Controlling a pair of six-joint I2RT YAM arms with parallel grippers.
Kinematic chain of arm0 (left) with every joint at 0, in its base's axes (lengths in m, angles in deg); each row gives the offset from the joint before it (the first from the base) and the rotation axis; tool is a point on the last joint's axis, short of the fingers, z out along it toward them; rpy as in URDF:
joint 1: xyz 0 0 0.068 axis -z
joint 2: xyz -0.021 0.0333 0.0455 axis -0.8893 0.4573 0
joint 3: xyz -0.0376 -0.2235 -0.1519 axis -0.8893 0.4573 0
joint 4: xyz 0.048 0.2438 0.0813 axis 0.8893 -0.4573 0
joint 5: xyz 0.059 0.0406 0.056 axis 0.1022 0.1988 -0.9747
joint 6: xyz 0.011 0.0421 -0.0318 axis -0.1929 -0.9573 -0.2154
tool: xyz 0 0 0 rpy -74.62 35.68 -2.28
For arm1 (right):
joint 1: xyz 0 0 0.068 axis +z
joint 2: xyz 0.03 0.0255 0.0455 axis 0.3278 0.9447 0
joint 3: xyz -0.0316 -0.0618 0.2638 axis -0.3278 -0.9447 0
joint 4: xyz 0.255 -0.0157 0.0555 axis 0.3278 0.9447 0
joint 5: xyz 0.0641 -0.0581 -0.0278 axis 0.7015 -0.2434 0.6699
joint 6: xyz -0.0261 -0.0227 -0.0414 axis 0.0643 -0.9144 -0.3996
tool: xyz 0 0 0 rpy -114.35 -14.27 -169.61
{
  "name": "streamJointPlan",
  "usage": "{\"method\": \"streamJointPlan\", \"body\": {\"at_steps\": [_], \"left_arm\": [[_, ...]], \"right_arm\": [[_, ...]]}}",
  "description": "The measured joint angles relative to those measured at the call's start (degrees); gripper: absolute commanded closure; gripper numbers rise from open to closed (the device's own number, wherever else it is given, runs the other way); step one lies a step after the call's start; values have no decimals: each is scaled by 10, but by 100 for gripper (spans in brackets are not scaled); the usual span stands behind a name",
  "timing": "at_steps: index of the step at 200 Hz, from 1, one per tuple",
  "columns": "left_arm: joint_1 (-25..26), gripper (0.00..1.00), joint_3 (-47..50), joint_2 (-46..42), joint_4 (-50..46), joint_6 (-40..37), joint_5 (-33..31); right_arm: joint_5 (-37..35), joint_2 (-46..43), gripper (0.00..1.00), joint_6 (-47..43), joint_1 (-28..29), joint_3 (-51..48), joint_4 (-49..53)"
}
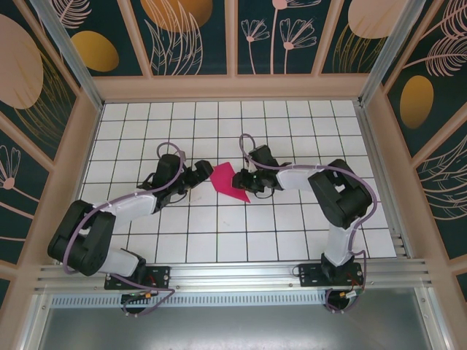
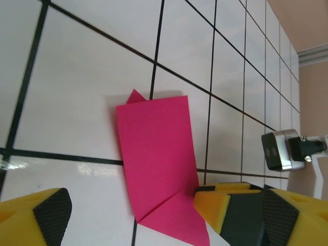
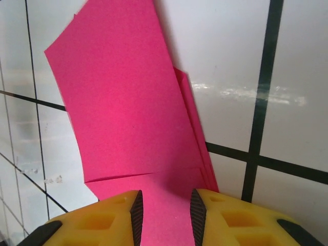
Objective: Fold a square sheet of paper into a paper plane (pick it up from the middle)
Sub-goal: Fold the wing for the fifth time at the center of the table.
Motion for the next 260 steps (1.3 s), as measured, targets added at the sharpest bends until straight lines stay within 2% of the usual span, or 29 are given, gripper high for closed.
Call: {"method": "streamJointPlan", "body": {"at_steps": [46,80,152,202,224,260], "left_arm": [[5,5,11,27,38,42,47],[30,6,10,55,63,68,66],[63,16,-14,115,85,101,83],[68,18,-26,132,93,106,89],[69,25,-29,136,93,109,94],[73,45,-31,146,102,118,103]], "right_arm": [[40,0,65,21,-21,-22,-41],[74,3,65,37,-34,-34,-67],[96,4,65,50,-46,-45,-88],[105,6,65,51,-49,-46,-91],[108,7,66,51,-50,-46,-92],[113,7,66,51,-50,-47,-95]]}}
